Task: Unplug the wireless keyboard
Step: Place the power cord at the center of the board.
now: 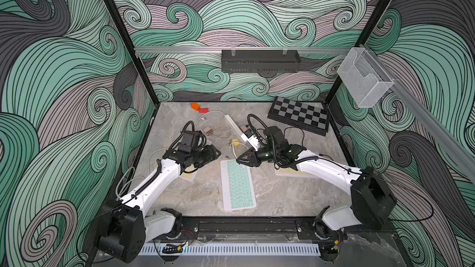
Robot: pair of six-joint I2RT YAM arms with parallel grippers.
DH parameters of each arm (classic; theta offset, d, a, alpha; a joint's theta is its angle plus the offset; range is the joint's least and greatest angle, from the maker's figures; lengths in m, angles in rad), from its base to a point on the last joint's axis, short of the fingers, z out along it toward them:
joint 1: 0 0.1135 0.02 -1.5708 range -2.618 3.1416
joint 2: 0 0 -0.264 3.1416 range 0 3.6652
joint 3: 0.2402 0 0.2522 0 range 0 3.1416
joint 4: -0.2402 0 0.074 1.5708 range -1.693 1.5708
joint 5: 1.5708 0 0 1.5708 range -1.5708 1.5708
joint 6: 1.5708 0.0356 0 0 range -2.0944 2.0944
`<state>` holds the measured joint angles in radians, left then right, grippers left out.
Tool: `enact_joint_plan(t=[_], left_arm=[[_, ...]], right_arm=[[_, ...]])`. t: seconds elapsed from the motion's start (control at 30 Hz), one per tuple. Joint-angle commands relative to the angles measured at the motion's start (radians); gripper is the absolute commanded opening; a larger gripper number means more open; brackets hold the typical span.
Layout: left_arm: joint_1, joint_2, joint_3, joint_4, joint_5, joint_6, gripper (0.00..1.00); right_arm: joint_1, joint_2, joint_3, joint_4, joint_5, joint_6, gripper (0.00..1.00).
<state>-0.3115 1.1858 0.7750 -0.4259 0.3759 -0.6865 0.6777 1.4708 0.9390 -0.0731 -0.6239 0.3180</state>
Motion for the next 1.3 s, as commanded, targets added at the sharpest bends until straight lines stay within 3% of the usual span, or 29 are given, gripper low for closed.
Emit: enact_joint_plan(t=[0.0,0.17,0.33,0.57,0.8,1.0,1.27], left_arm=[[0.003,0.031,0.031,-0.005,0.104,0.051,0.68],[-0.001,0.073,0.025,0.047,0.136,0.052,0.68],[-0.054,0.150,0.128,-0.011,0.082,0.152,0.70],[-0.133,0.467,0.414,-0.159,-0.043,0.328,0.73],[-0.236,0.714,0.700,-0.340,-0.156,0.471,0.69],[-0.308,0.772,0.808,-0.357,-0.218,0.459,0.70],[-0.362,0.896,0.917,-0.355,-0.267,0.351,0.75]], right_arm=[[-0.011,-0.055,-0.020,-0.026,0.100,-0.066,0.54],[-0.018,-0.082,-0.021,-0.071,0.150,-0.083,0.70],[-0.066,-0.139,-0.048,-0.072,0.237,-0.047,0.69],[-0.260,-0.198,-0.071,-0.072,0.268,0.047,0.68],[-0.368,-0.242,-0.098,-0.069,0.245,0.057,0.68],[-0.413,-0.253,-0.121,-0.054,0.221,0.077,0.68],[-0.431,-0.249,-0.120,-0.045,0.201,0.090,0.68]])
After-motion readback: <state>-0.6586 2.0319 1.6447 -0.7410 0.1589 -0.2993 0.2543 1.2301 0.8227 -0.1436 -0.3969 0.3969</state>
